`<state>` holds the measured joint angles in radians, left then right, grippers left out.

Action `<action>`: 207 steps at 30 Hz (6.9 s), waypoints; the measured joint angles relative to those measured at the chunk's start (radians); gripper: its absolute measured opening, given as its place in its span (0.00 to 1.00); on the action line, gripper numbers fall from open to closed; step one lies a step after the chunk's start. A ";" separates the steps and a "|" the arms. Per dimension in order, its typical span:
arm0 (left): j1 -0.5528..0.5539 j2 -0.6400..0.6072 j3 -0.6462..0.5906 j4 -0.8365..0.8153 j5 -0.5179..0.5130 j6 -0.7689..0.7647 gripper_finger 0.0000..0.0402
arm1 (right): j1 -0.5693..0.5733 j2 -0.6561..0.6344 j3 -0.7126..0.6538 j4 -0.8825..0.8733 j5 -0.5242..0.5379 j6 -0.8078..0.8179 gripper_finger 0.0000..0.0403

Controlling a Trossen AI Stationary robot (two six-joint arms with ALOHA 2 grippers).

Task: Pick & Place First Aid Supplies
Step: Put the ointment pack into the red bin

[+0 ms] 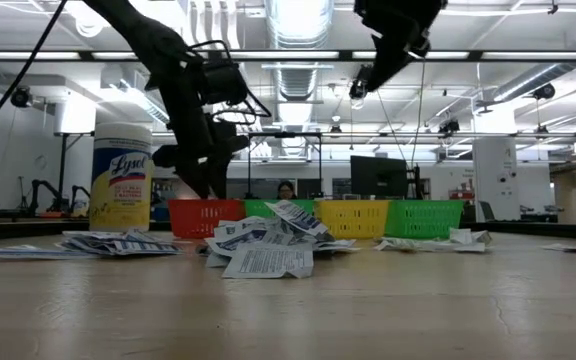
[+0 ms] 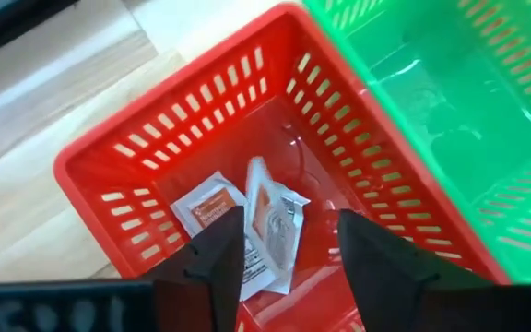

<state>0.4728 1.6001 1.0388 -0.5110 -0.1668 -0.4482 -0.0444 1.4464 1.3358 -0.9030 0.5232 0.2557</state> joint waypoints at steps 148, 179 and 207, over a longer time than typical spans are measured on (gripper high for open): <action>-0.067 -0.559 -0.254 0.568 0.238 0.209 0.42 | 0.273 -0.601 -0.786 0.264 -0.640 0.622 0.02; -0.075 -0.559 -0.256 0.572 0.261 0.200 0.42 | 0.273 -0.787 -0.787 0.834 -0.294 0.374 0.02; -0.154 -0.552 -0.257 0.713 0.277 0.180 0.42 | 0.049 0.035 -0.165 0.822 0.075 -0.495 0.02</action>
<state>0.3183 1.0481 0.7822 0.2024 0.1104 -0.2680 0.0042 1.4813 1.1706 -0.0807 0.5983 -0.2396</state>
